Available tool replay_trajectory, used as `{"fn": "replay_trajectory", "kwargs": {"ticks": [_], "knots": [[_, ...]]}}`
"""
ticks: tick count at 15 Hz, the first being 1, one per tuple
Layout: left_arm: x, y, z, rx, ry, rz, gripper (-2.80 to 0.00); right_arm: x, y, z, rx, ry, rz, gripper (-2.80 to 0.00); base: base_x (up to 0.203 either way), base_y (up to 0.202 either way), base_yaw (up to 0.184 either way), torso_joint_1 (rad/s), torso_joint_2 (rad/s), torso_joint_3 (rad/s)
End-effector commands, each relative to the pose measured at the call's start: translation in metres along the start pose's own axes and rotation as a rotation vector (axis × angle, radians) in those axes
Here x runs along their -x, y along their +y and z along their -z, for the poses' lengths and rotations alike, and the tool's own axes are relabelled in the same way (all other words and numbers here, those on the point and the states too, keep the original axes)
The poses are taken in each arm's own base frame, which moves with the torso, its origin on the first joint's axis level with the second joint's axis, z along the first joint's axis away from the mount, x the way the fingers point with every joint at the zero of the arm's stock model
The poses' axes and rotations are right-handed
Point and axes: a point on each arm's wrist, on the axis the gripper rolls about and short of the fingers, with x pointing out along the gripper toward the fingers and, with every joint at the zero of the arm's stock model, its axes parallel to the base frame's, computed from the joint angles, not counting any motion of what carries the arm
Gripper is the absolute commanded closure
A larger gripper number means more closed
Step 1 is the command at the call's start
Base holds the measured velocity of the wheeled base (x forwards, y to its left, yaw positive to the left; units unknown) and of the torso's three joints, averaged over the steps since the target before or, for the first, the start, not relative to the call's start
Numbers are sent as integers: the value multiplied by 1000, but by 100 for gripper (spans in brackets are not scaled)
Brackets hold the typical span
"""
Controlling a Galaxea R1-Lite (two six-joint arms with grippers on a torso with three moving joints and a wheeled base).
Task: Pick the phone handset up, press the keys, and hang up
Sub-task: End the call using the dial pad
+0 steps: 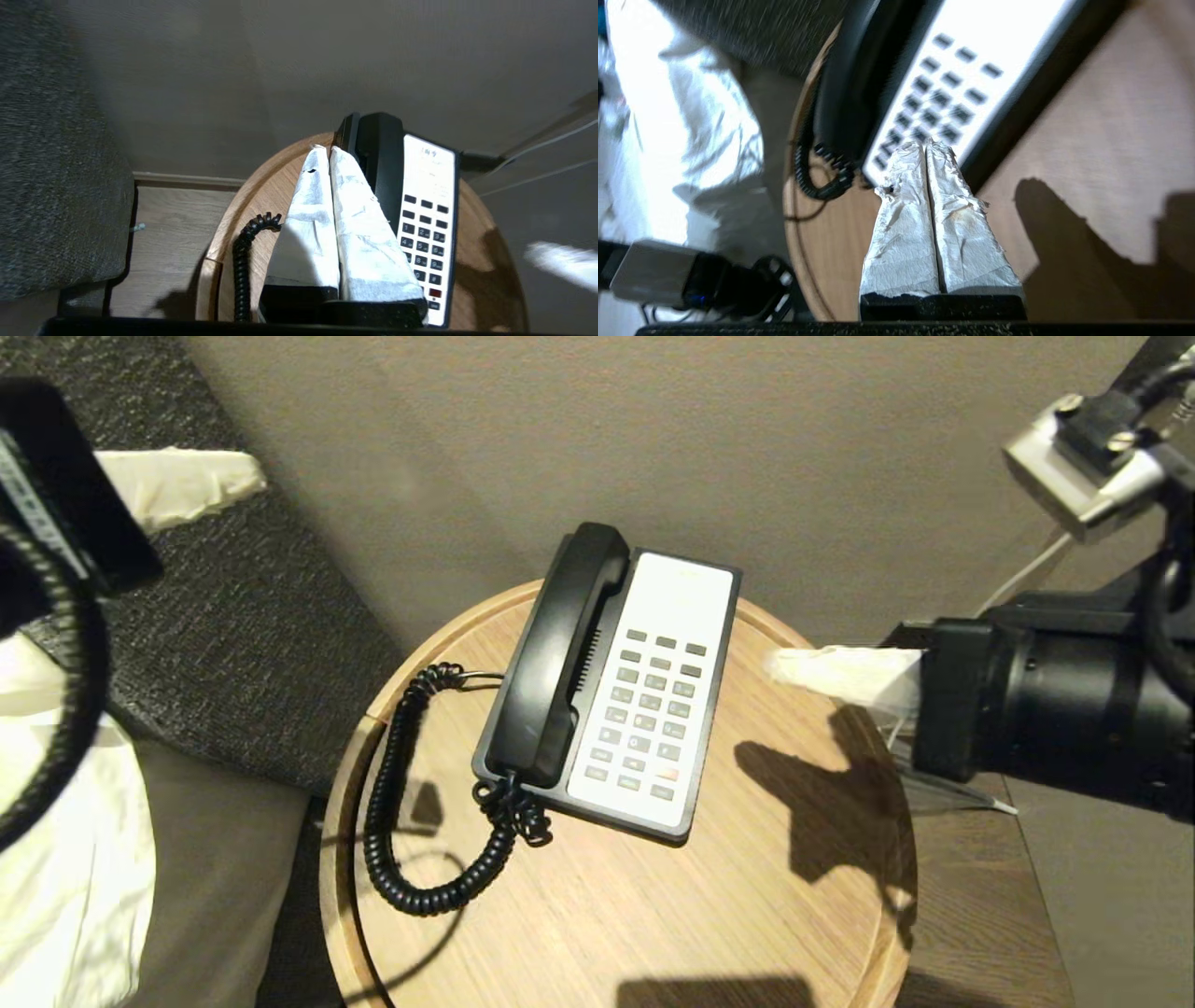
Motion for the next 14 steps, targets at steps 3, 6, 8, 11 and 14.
{"fn": "replay_trajectory", "kwargs": {"ticks": [3, 6, 8, 11, 14], "knots": [[31, 19, -16, 63, -77, 10, 0, -39, 26, 30, 8, 142, -60, 0, 0, 0, 0, 0, 0, 0], [34, 21, -18, 70, -87, 12, 0, -50, 25, 41, 16, 180, -37, 0, 0, 0, 0, 0, 0, 0], [36, 22, -18, 73, -91, 13, 0, -51, 24, 43, 22, 194, -27, 0, 0, 0, 0, 0, 0, 0], [35, 21, -19, 74, -92, 13, 0, -54, 21, 50, 41, 213, -12, 0, 0, 0, 0, 0, 0, 0], [36, 22, -19, 73, -92, 14, 0, -55, 19, 53, 62, 212, 21, 0, 0, 0, 0, 0, 0, 0]]}}
